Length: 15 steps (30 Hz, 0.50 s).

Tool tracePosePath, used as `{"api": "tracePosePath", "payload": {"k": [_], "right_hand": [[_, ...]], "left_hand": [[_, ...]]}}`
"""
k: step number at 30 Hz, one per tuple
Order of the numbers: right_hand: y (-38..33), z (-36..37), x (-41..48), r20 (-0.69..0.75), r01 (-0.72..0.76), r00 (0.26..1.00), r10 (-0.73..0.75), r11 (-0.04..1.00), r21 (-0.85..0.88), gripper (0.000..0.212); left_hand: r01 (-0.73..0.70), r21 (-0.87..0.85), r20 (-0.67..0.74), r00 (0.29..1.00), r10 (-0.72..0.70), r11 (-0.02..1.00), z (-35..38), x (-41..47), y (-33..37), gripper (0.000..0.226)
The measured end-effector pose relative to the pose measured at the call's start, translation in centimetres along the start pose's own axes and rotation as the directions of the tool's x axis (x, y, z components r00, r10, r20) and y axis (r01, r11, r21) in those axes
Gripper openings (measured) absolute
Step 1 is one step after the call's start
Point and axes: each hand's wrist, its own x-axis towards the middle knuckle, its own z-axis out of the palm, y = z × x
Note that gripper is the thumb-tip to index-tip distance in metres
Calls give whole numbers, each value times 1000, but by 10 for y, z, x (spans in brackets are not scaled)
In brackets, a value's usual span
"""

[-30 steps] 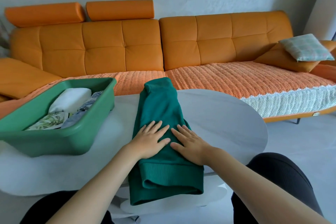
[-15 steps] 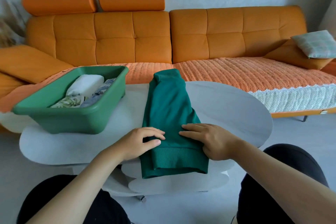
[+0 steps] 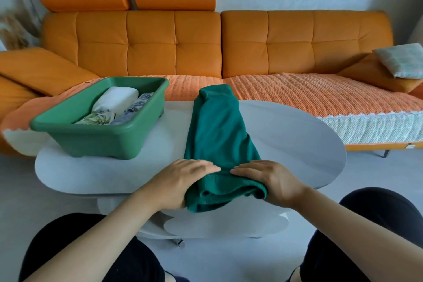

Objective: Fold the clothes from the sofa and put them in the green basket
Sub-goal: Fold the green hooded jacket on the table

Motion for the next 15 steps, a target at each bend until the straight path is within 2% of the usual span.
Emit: {"api": "tracePosePath", "payload": {"k": [2,5,8,10,12,15], "right_hand": [[-1,-8,3,-63,-121,990,127,989,89,41],[3,-19,14,-95,-266,949,300,927,265,22],[10,-30,34,-89,-388,861,501,759,522,15],[19,-35,51,-119,-406,791,600,660,632,14],[34,-38,71,-167,-414,740,652,637,651,13],[63,-37,98,-173,-504,678,714,623,598,13]], "left_hand": [[56,-268,-96,992,-85,962,-6,4,2,61],[196,-512,-81,958,-275,836,-13,9,0,32],[271,-716,-44,902,-429,643,-23,22,-8,30],[284,-785,-57,852,-521,551,-30,40,-18,30],[308,-775,-115,789,-603,552,-33,62,-31,25],[405,-713,-160,702,-694,573,-33,93,-55,20]]}}
